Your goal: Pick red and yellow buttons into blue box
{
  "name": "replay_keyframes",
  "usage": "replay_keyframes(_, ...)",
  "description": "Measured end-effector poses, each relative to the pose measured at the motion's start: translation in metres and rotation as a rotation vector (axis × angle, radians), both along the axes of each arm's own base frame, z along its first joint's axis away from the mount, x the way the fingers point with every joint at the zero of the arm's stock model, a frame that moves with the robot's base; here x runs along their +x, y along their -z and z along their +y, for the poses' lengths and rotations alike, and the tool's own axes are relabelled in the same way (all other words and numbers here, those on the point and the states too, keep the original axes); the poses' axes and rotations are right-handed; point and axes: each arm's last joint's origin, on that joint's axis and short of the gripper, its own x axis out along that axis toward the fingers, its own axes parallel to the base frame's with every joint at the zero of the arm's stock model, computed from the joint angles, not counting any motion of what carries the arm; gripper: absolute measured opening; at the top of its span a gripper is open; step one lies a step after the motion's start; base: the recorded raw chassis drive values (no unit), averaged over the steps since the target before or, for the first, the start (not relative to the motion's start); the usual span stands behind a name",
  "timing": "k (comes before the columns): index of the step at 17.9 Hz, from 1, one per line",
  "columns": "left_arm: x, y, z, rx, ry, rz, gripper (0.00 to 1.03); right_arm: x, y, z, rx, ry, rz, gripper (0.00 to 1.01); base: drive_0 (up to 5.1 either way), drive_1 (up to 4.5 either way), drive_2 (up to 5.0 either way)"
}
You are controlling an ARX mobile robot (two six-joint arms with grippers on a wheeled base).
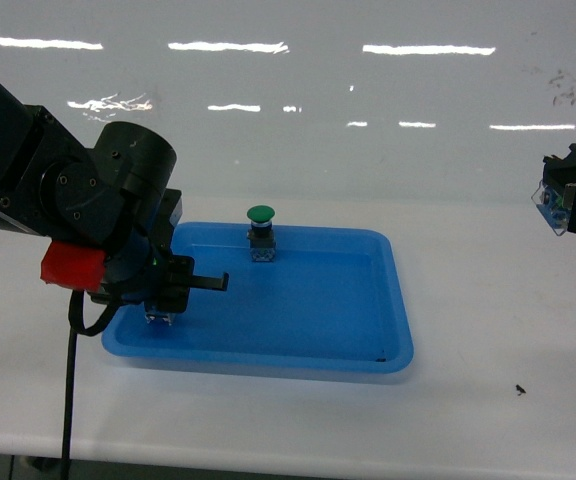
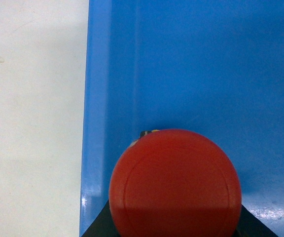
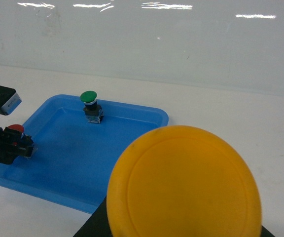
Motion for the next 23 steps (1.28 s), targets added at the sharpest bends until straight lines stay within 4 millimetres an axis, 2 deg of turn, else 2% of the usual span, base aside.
replay_keyframes(4,-0.003,-0.002,0.004,0.014,-0.01,-0.043,0.23,0.0,0.0,0.0,0.0,0.0,0.0,0.26,0.0,0.0,0.0)
replay_keyframes(5,-0.006,-0.007,0.006,0.025,-0.009,-0.07,0.23,0.0,0.0,0.0,0.0,0.0,0.0,0.26,0.0,0.0,0.0)
replay_keyframes(9,-0.014,-0.054,0.017,0.043,-0.003,-0.233,0.23,0.0,0.0,0.0,0.0,0.0,0.0,0.26,0.0,0.0,0.0)
replay_keyframes(11,-0.025,-0.075,0.023,0.061,-0.002,-0.312,0.23,0.0,0.0,0.0,0.0,0.0,0.001,0.26,0.0,0.0,0.0)
replay_keyframes(14,-0.049,-0.1,0.037,0.118,-0.005,-0.421,0.23,0.0,0.0,0.0,0.0,0.0,0.0,0.26,0.0,0.0,0.0)
replay_keyframes(17,-0.087,-0.135,0.051,0.135,-0.02,-0.562,0.23,0.0,0.0,0.0,0.0,0.0,0.0,0.26,0.0,0.0,0.0)
replay_keyframes(19,-0.108,-0.145,0.055,0.14,-0.018,-0.62,0.23,0.0,0.0,0.0,0.0,0.0,0.0,0.26,0.0,0.0,0.0)
replay_keyframes(20,-0.128,-0.151,0.061,0.151,-0.02,-0.661,0.23,0.0,0.0,0.0,0.0,0.0,0.001,0.26,0.0,0.0,0.0)
replay_keyframes(21,-0.16,-0.161,0.072,0.167,-0.041,-0.734,0.23,0.0,0.0,0.0,0.0,0.0,0.0,0.26,0.0,0.0,0.0)
replay_keyframes(23,-0.174,-0.161,0.08,0.178,-0.065,-0.752,0.23,0.0,0.0,0.0,0.0,0.0,0.0,0.26,0.0,0.0,0.0)
